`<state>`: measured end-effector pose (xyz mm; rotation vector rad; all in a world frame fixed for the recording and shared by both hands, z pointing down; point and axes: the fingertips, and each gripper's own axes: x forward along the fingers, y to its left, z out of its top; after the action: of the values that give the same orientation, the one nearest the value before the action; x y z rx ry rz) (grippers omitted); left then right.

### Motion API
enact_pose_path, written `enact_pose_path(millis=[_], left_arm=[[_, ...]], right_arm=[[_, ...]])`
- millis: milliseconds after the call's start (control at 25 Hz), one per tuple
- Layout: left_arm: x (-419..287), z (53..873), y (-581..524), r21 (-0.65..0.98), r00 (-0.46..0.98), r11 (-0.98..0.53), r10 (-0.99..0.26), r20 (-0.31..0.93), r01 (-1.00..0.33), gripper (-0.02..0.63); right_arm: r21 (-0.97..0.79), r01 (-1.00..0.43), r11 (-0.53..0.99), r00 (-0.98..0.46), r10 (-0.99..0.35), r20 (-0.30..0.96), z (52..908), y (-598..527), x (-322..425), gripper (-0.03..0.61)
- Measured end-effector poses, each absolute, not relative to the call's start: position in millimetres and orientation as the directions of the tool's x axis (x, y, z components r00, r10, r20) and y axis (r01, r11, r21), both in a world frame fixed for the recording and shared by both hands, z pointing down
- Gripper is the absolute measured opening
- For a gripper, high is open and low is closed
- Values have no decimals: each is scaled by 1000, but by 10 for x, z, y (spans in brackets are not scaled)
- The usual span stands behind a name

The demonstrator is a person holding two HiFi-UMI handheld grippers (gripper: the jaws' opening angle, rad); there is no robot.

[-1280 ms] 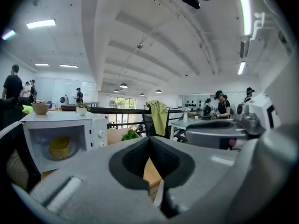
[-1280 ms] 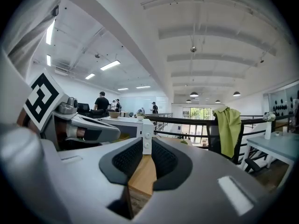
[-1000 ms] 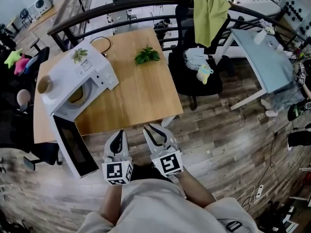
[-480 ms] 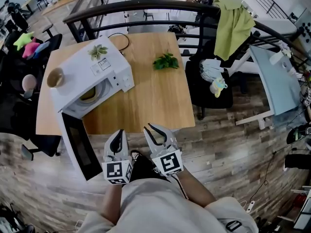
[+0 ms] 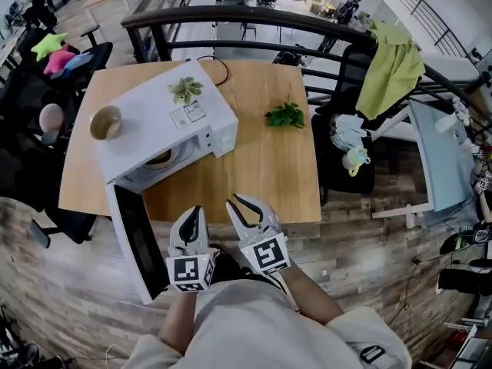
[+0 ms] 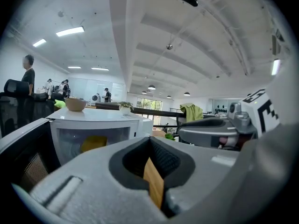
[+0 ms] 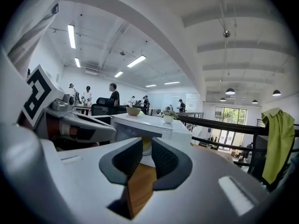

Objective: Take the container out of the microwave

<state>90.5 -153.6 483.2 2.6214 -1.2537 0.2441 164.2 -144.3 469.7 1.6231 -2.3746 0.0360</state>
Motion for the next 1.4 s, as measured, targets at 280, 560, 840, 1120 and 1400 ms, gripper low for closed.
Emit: enact_pose_path(millis=[280,560,840,1120,1400], left_arm=[[608,4934,-1796,176,559,-530,-790,251,-829,3],[374,5199,-1974,195,463,-421,-830,310,-886,3],[166,5386,-2191,186,355,-307,-864,357,-934,3],[-23,5494,-2270,179,259,-204,-885,386,-963,3],[-195,5625,-2248,183,184,-116,-889,420,-976,3]], right_arm=[[135,-884,448,-399,-872,281,4812,-1805,1396,75],[110,-823,558,-496,-799,341,5078,-2171,1160,75],[95,-744,661,-586,-715,381,5282,-2534,923,75],[94,-661,745,-655,-633,413,5450,-2754,732,75],[110,-596,795,-681,-574,456,5609,-2952,542,75]])
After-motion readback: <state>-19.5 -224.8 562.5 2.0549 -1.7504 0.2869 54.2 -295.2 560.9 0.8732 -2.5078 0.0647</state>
